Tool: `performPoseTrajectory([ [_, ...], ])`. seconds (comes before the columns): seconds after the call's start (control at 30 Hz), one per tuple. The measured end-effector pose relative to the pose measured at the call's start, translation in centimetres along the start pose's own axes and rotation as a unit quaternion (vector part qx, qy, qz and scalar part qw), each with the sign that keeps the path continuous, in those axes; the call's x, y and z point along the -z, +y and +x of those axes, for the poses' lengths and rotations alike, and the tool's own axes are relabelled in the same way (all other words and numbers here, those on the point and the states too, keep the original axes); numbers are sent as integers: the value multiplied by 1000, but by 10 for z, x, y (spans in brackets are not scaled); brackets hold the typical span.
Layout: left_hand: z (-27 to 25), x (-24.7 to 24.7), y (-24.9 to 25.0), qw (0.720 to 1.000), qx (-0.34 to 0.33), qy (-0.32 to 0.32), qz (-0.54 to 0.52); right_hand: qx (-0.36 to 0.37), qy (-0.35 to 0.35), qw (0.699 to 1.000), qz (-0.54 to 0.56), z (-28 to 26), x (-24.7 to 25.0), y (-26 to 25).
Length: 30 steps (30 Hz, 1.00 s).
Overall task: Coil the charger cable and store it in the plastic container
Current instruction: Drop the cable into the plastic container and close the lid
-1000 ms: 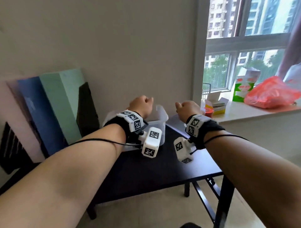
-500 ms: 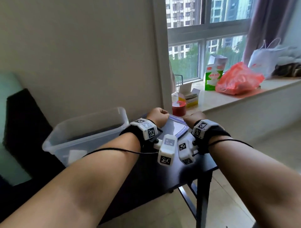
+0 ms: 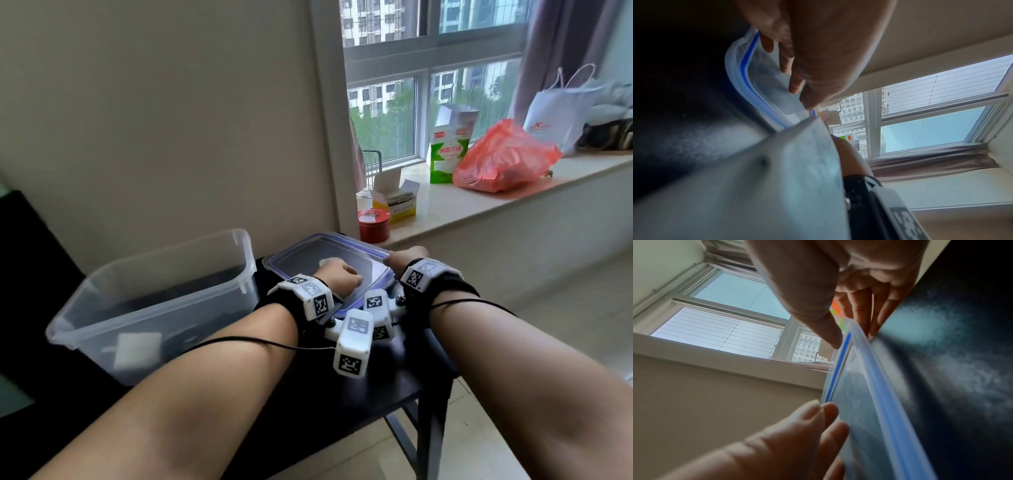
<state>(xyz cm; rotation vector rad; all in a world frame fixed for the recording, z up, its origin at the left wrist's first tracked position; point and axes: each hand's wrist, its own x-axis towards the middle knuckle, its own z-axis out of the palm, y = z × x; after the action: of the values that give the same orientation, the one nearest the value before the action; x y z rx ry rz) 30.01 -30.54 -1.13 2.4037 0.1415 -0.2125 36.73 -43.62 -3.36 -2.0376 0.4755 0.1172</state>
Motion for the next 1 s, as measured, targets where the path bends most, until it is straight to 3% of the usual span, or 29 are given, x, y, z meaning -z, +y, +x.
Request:
performPoseTrajectory([
  [0.3, -24, 9, 2, 1000, -18, 0, -26, 74, -9, 991, 109, -29, 24, -11],
  [0.43, -46, 19, 9, 997, -63, 50, -22, 107, 29, 982, 151, -54, 32, -37],
  [0.67, -91, 46, 23, 976, -135, 159, -56, 229, 79, 957, 161, -121, 53, -82],
  [0.87, -123, 77, 16, 951, -163, 229, -128, 270, -10, 931, 247, -172, 54, -105],
  [1.0, -148, 106, 2, 929, -181, 267, -183, 316, 1, 925, 212, -191, 41, -111],
])
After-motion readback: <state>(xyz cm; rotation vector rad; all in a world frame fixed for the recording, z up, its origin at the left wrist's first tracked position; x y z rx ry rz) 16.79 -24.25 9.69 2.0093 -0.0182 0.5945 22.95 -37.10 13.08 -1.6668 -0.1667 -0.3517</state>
